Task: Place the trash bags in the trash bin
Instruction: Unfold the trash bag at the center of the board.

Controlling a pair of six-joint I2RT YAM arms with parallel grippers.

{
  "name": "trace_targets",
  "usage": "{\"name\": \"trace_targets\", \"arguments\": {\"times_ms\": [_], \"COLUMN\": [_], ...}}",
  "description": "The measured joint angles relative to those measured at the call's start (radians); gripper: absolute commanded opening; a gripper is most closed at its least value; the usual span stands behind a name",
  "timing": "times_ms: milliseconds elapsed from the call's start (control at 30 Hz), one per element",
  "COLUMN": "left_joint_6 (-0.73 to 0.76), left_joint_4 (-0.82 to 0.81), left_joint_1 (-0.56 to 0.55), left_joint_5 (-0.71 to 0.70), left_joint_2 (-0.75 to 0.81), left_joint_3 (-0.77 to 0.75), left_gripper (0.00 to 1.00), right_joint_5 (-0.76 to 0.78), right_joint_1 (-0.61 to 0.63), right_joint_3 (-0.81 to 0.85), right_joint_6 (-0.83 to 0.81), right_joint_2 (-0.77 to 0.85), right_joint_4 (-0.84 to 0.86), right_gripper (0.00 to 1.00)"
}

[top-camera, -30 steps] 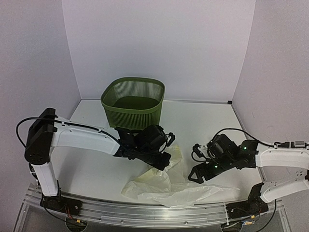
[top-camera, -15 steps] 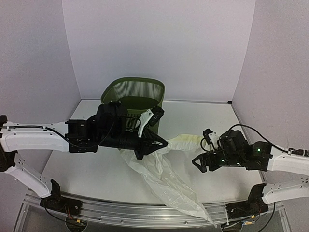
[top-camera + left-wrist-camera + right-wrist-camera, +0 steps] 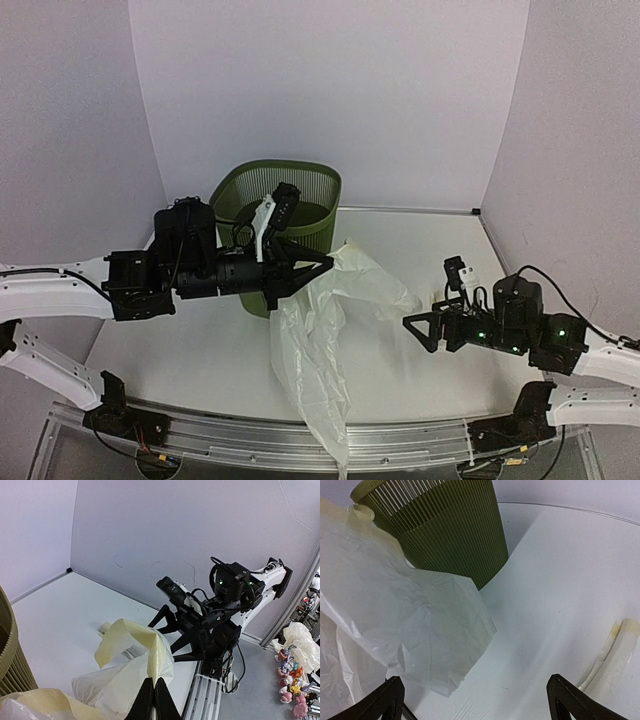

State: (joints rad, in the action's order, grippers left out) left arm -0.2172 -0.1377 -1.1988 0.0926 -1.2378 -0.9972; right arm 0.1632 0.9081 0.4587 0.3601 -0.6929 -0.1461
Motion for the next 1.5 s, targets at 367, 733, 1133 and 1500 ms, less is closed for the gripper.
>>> {"name": "trace_targets", "arguments": {"times_ms": [367,733,1133,1500], "left_joint_6": [-0.02,-0.089,-0.32,-0.299], "left_joint_4": [-0.01,0.026,0.399,0.436], "left_joint_1": [0.0,-0.001,-0.008,-0.003], "left_joint_5": [0.03,-0.043,-0.388,-0.269], "left_joint_2": [0.024,0.125,0.249,0.358], "left_joint_3": [0.0,0.051,0.112,0.242], "left_gripper": [0.0,0.0,0.0,1.0], "right_joint_5": [-0.235,-0.183,-0.24,-0.517], "right_joint_1": [0.001,0.001,0.011,0.007], "right_joint_3": [0.074,0.12,0.362,0.504], "right_joint_6": [-0.053,-0.118,-0.271,-0.508], "right_joint_2": [-0.221,-0.231,-0.252,-0.312], "right_joint_4": [0.118,0.168,-0.149,-0.364], "right_gripper": [0.88,0.0,0.0,0.0]}}
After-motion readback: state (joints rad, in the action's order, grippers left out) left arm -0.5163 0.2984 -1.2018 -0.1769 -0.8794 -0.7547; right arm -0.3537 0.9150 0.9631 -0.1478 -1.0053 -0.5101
